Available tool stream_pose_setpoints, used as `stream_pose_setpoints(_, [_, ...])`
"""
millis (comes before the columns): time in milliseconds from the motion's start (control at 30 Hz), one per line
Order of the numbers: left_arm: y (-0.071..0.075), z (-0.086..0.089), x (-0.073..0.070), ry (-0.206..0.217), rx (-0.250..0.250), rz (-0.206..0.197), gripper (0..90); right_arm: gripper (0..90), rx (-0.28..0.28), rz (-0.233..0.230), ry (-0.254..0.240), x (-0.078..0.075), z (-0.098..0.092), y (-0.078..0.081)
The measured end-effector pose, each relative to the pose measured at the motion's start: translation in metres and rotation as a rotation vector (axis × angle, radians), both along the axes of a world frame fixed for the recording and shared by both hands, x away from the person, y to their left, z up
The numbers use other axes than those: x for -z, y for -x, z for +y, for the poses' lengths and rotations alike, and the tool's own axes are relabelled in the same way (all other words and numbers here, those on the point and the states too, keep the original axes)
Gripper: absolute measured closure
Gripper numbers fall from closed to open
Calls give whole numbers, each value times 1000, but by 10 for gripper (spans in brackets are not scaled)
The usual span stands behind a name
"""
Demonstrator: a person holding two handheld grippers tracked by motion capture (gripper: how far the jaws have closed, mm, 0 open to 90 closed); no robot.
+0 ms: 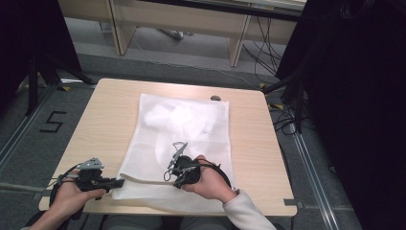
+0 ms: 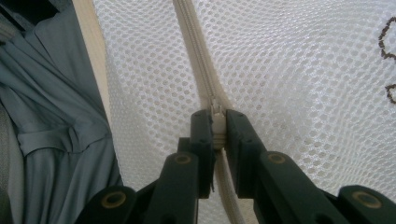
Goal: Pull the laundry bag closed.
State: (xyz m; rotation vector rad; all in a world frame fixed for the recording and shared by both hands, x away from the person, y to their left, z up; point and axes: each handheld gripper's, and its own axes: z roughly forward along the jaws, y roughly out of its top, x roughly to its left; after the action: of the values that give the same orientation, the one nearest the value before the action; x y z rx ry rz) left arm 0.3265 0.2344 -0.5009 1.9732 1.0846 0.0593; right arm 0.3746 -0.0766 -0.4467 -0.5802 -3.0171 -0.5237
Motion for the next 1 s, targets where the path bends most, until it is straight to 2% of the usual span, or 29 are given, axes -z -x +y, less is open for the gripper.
stream_pose_setpoints(67, [0,0,0,2,-6,0,852,823,2,-11,6,0,-2,0])
stream_pose_setpoints(100, [0,0,0,-1,-2,2,853,823,-24,-14,-8,1,-2,-2])
stream_pose_setpoints(133, [0,0,0,4,-1,3,853,823,-23,-18,-1,0,-3,-2])
stream_pose_setpoints(167, [0,0,0,8,-3,3,853,823,18,5,-1,-1,-3,1])
stream_pose_setpoints(200, [0,0,0,6,-5,3,852,823,1,11,-12,-1,-4,0])
stream_pose_setpoints(233, [0,0,0,5,-4,0,852,823,11,5,-9,-1,-4,0])
stream_pose_setpoints(267, [0,0,0,3,-3,0,852,823,2,-10,5,0,-5,-1])
stream_pose_setpoints(333, [0,0,0,3,-3,4,852,823,-20,-19,1,1,-6,-2])
stream_pose_setpoints(400, [0,0,0,1,-2,4,853,823,-19,-6,-2,0,-5,-2])
stream_pose_setpoints(467, [0,0,0,5,-4,4,853,823,6,-10,7,-1,-6,0])
stream_pose_setpoints(633, [0,0,0,2,0,3,852,823,11,-8,8,-1,-6,0])
stream_pose_setpoints(767, [0,1,0,3,-1,4,852,823,-5,-14,12,-1,-7,-1])
stream_pose_setpoints(933, [0,1,0,3,-2,4,852,823,5,-8,10,-1,-8,-1])
stream_pose_setpoints(1000, [0,1,0,1,-1,3,852,822,-20,-16,-3,-1,-9,-2])
